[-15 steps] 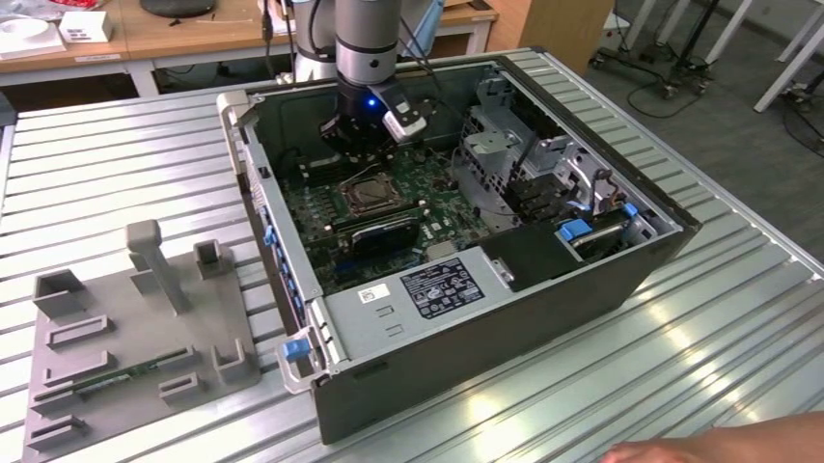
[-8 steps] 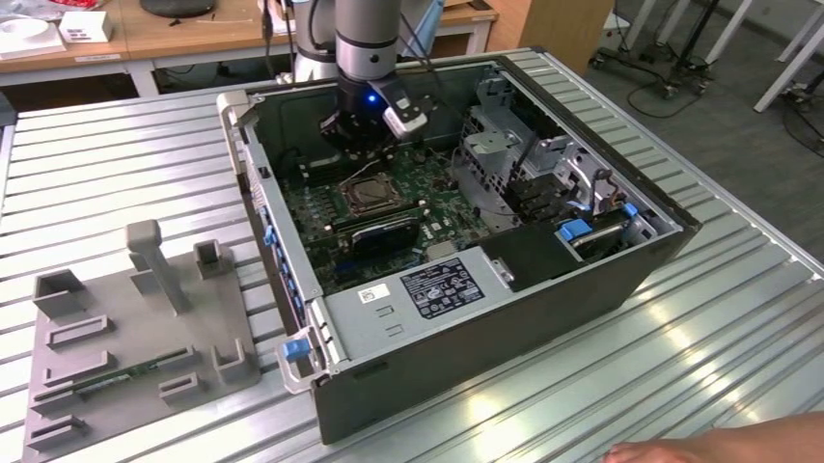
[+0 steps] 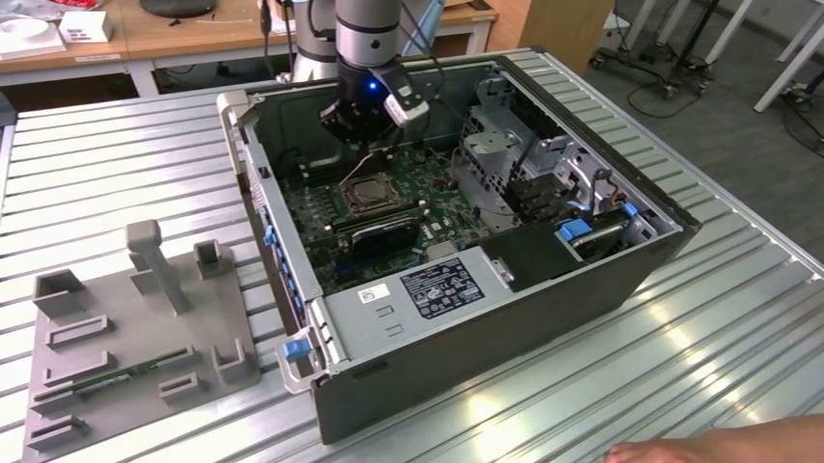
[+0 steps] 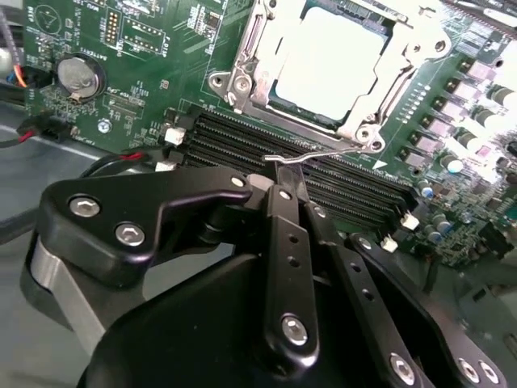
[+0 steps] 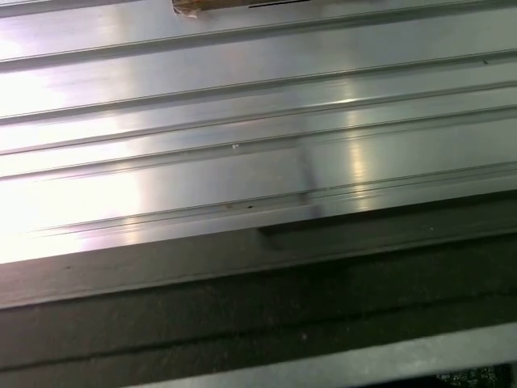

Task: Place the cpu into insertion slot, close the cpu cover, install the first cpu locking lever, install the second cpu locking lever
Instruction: 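Install the first cpu locking lever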

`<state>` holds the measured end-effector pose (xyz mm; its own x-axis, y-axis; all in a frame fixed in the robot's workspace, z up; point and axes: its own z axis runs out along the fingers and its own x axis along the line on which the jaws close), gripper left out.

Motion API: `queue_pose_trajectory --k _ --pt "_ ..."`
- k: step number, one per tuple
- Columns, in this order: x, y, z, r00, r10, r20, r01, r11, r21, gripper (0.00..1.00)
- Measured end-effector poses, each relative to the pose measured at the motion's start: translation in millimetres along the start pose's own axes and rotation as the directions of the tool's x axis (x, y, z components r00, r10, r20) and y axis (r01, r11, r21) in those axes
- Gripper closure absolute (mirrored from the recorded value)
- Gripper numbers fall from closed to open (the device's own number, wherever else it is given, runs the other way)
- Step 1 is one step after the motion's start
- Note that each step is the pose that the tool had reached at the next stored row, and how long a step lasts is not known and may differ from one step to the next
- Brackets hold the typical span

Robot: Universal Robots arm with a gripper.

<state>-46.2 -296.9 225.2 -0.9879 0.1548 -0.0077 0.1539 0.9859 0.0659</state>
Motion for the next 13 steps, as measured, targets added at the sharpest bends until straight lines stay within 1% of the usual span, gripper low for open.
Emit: queue_pose_trajectory --k 1,13 --pt "0.0 0.0 -0.7 1.0 0.0 -0.0001 0.0 1.0 0.0001 0.89" --pt "0.0 0.1 -1.0 1.0 0.0 0.0 0.0 1.0 0.0 0.89"
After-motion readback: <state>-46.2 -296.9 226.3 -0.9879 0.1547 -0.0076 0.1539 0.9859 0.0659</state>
